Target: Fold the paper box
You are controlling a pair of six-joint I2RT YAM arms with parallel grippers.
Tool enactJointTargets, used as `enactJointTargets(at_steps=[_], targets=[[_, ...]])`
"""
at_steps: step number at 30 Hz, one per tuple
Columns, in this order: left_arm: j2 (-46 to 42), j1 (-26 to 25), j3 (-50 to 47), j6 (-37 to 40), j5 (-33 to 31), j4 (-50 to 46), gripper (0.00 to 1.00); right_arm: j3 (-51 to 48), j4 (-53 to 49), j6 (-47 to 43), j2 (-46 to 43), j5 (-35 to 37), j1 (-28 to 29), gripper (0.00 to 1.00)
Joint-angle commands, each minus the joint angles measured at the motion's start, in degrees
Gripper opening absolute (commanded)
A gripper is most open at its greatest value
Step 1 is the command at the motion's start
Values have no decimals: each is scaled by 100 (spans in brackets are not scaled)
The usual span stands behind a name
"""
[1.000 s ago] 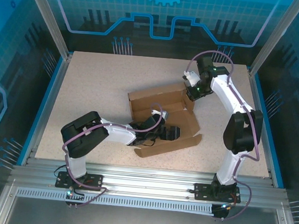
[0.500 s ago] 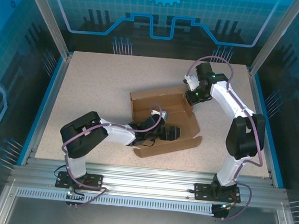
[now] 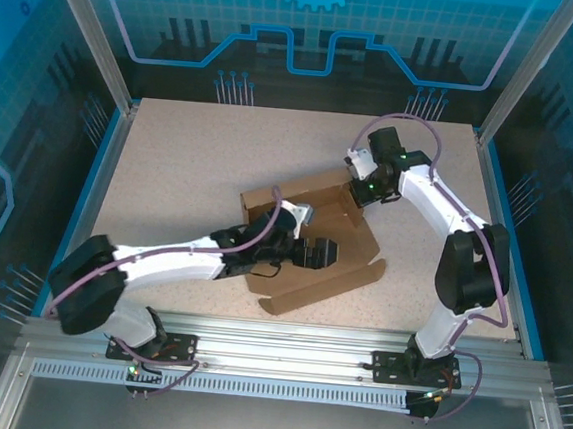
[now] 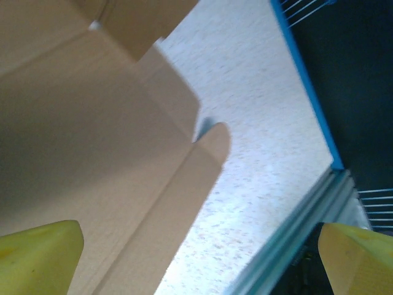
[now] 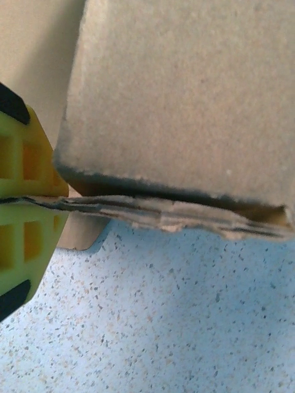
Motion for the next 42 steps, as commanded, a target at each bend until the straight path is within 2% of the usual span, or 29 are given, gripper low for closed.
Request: enactJointTargets(at_steps=[1, 6, 11, 15, 20, 27, 31, 42], targets=[[-576, 42, 556, 607, -46, -1379, 99, 87, 62, -175, 198, -83, 222, 5], [-945, 635, 1193, 825, 20, -2559, 99, 553, -33, -463, 536, -352, 419, 6], [-1201, 1393, 1308, 1042, 134, -2718, 99, 951, -199, -604, 879, -308, 637, 5], [-979, 2047, 1221, 1012, 389, -2479, 99, 1033, -163, -589, 981, -394, 735, 6], [-374, 2689, 782, 816, 1049, -1122, 99, 1057, -153, -605, 1059, -430, 788, 6], [1005, 3056, 1240, 525, 1472, -44, 99, 1009, -132, -649, 1047, -447, 788, 6], [1704, 3099, 1757, 540, 1523, 142, 99, 951, -88, -636, 1022, -474, 788, 6], [2626, 3101, 2306, 166, 2051, 1000, 99, 886, 9, -625, 1044, -492, 775, 5]])
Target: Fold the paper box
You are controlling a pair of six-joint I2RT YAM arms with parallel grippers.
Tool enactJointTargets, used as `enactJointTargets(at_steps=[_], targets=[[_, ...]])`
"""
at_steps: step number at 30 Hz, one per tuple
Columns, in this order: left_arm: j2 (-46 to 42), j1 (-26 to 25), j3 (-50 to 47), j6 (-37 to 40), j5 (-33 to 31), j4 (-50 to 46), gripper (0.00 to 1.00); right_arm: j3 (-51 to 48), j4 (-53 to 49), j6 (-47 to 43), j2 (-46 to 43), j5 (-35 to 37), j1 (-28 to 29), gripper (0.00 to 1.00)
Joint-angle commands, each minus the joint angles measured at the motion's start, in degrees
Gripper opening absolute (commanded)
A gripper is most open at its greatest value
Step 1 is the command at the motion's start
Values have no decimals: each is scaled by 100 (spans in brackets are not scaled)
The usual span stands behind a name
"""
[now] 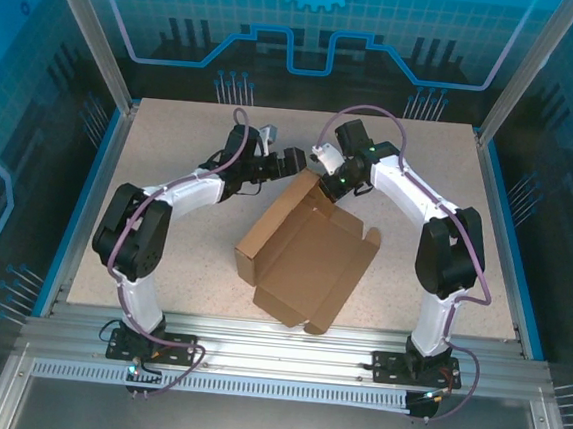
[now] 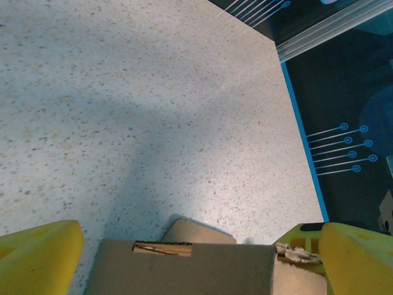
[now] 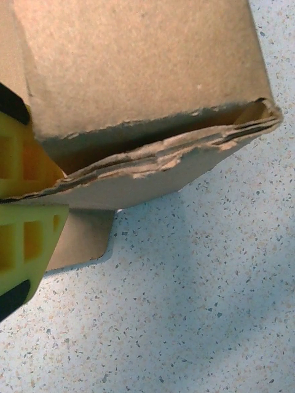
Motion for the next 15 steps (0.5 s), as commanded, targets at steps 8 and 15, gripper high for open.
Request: enactJointTargets(at_steps=[8, 15], targets=[[630, -29, 483, -283, 583, 410, 99, -166, -33, -34, 145, -158, 65, 6], [940, -73, 768, -297, 581, 210, 99, -239, 11, -13, 93, -140, 65, 7]])
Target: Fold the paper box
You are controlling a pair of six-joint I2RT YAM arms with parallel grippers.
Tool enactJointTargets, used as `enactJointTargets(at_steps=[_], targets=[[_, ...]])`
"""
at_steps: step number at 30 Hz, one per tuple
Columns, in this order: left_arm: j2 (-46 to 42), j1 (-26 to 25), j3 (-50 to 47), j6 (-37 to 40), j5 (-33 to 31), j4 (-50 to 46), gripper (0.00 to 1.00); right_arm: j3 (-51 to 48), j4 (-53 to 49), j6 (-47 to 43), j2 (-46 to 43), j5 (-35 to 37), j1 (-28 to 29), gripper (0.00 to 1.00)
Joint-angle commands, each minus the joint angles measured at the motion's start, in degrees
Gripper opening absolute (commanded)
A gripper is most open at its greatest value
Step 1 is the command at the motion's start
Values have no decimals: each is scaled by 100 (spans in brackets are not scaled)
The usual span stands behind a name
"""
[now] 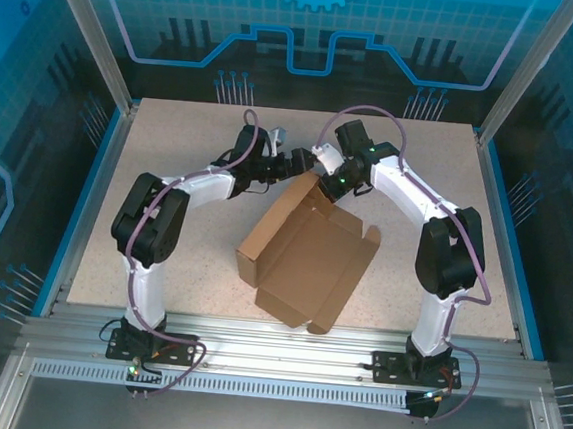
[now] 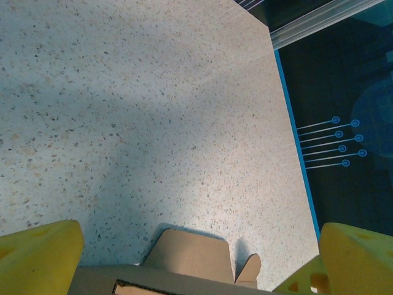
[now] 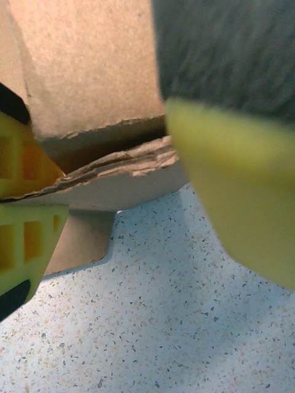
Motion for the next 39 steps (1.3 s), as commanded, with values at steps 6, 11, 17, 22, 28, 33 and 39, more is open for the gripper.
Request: enactJointTargets(at_steps=[6, 11, 17, 22, 28, 33, 39], targets=[[217, -75, 426, 144, 89, -478, 99, -258, 12, 36, 32, -63, 68, 9], [226, -93, 418, 336, 102, -790, 99, -265, 39, 89, 13, -38, 67, 13], [261, -122, 557, 617, 222, -1306, 99, -260, 29, 118, 46, 26, 71, 14], [355, -128, 745, 814, 176, -1802, 99, -278, 45, 157, 22, 121, 68, 16], [471, -211, 966, 1112, -68, -2339, 99, -372, 207, 340, -180, -26, 7, 25], [533, -317, 1084, 1224, -322, -2561, 99, -715, 444, 481, -595, -433, -100, 33], [569, -375, 1157, 1288, -474, -2677, 99, -1567, 925, 788, -1365, -995, -321, 44]])
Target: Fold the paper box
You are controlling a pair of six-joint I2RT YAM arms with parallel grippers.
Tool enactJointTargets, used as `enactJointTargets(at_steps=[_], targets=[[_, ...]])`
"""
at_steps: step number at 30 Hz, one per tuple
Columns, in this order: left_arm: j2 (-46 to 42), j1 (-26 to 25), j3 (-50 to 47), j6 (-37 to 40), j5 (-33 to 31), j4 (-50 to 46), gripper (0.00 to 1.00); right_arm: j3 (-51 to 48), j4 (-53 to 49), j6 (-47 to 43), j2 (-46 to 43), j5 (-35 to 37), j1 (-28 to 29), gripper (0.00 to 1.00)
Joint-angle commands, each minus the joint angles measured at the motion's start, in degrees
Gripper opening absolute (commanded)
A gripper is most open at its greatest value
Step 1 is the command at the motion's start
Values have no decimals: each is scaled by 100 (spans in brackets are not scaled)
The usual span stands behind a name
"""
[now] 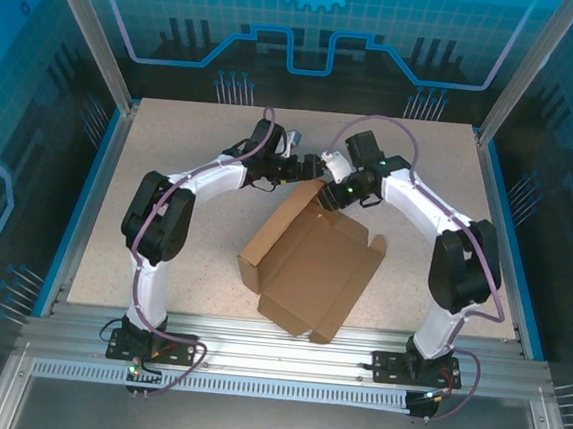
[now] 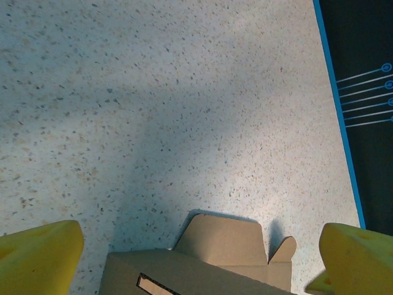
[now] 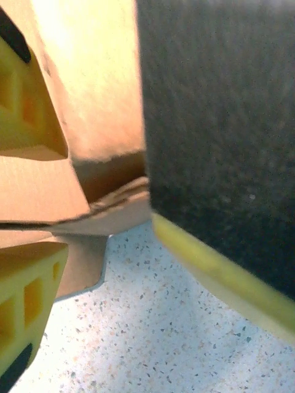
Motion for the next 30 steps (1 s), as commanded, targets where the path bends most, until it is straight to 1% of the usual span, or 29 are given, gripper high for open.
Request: enactJointTargets(at_steps=[1, 4, 7, 10, 12, 13, 15, 19, 26, 30], targets=[[280, -100, 38, 348, -337, -686, 99, -537, 472, 311, -640, -592, -212, 46], [298, -126, 63, 363, -372, -723, 99, -1022, 787, 530, -1092, -980, -424, 49], [301, -152, 62, 363, -395, -729, 99, -1541, 1235, 831, -1582, -1426, -715, 49], [315, -157, 67, 346, -404, -723, 99, -1986, 1700, 1173, -1962, -1717, -1047, 40], [313, -170, 67, 337, -407, -729, 99, -2157, 1908, 1336, -2037, -1724, -1222, 33], [314, -181, 67, 331, -410, -721, 99, -2216, 1973, 1384, -2011, -1687, -1306, 30], [309, -187, 69, 317, -414, -711, 99, -2258, 2081, 1407, -1844, -1684, -1431, 28], [315, -189, 67, 302, -433, -722, 99, -2152, 2161, 1204, -1369, -1712, -1449, 27], [307, -206, 63, 267, -456, -703, 99, -1964, 2446, 982, -830, -1961, -1282, 30], [307, -205, 67, 273, -466, -711, 99, -1818, 2443, 703, -587, -1877, -1057, 31]])
